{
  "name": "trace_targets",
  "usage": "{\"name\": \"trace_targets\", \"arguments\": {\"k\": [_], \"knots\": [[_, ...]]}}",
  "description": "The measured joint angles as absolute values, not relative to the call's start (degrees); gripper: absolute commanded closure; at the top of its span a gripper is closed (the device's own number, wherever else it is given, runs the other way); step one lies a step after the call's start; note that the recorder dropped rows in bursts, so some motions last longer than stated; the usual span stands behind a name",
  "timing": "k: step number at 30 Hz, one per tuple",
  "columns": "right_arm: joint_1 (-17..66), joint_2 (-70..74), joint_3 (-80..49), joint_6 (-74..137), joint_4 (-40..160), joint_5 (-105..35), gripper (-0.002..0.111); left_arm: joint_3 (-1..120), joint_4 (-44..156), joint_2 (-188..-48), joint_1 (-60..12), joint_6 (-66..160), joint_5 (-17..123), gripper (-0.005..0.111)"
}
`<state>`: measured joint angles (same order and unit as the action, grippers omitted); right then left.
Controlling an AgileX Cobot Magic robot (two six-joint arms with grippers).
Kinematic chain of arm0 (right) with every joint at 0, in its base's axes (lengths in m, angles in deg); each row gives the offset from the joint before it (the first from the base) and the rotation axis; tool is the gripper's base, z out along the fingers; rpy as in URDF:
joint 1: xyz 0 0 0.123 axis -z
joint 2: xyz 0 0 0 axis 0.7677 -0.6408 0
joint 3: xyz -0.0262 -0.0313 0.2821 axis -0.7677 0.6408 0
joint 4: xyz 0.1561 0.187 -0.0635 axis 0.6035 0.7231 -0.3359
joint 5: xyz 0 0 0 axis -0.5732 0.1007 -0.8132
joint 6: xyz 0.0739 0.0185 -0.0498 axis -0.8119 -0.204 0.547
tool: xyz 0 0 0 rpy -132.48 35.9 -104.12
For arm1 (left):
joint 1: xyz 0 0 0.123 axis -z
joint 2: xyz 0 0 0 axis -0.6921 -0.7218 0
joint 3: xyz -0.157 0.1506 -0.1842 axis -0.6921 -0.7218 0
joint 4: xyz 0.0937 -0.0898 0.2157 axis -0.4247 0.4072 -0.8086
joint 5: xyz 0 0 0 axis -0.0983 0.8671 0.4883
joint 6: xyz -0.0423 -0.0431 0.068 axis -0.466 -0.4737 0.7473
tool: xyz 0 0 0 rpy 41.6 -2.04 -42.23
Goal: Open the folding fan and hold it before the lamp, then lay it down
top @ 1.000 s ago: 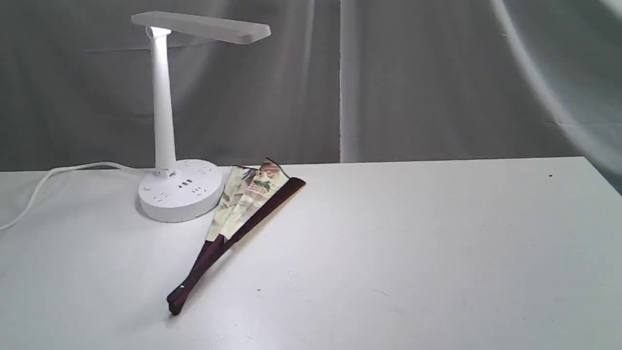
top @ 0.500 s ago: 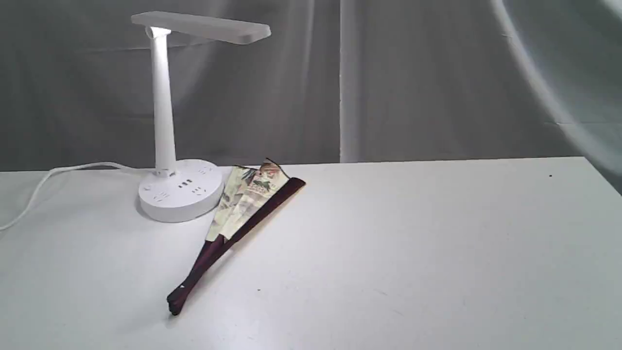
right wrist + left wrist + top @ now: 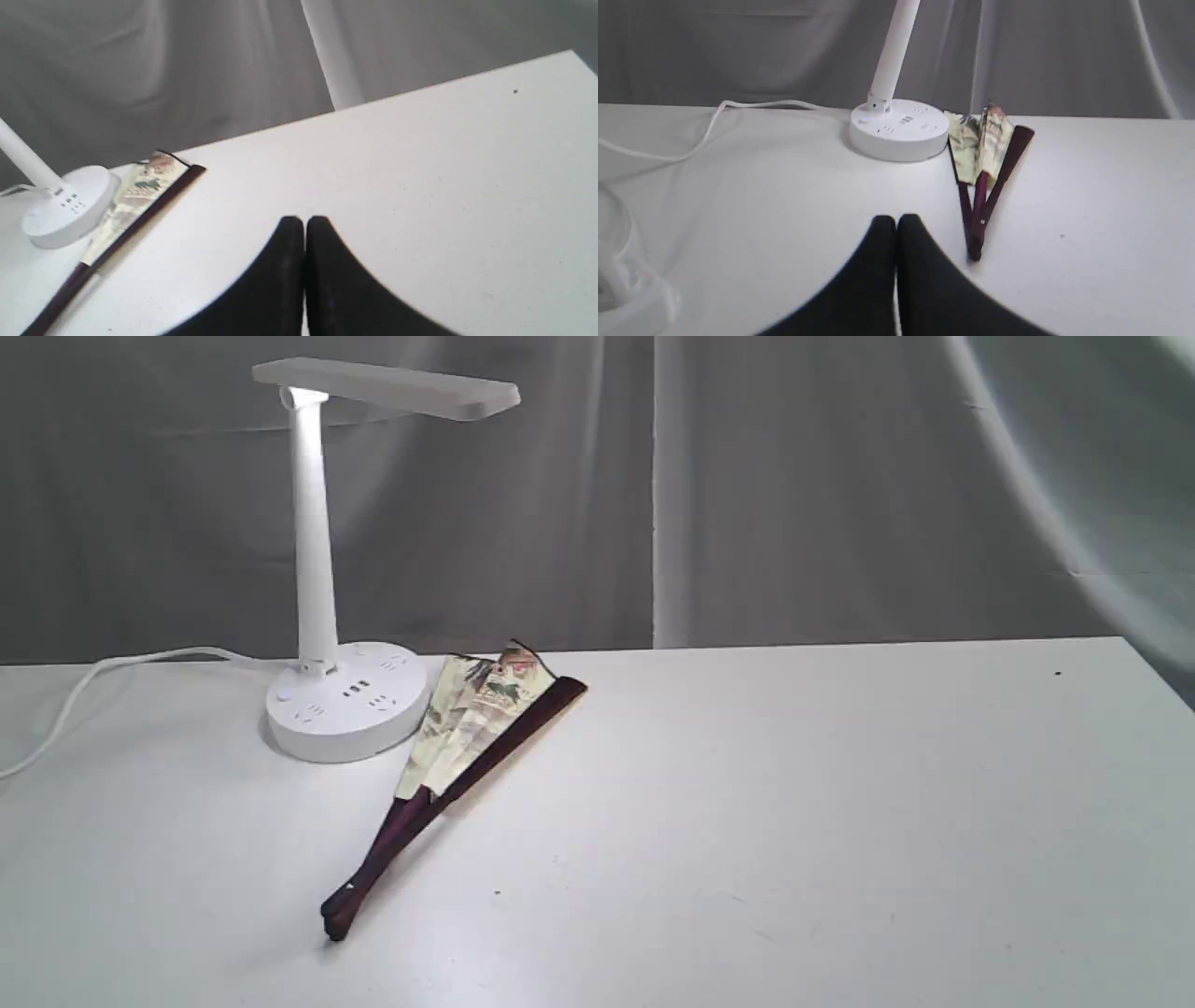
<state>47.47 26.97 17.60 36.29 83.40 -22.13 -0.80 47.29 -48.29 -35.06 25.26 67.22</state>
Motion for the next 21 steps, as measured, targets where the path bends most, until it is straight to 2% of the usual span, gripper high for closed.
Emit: {"name": "trace_targets", "arguments": {"k": [10, 15, 21], "knots": [[47.47, -0.44, 7.31, 44.64, 83.29, -30.7, 0.108, -0.8, 52.69, -48.29, -35.06, 25.05, 57.13, 0.107], [46.57, -9.63, 4.16, 47.27, 83.17, -35.87, 0.108, -0.8, 52.69, -48.29, -35.06, 24.95, 50.04, 0.107], [41.45, -17.56, 3.71, 47.72, 75.03, -45.04, 0.108, -0.8, 54.56, -48.29, -35.06, 24.29, 43.06, 0.107]]}}
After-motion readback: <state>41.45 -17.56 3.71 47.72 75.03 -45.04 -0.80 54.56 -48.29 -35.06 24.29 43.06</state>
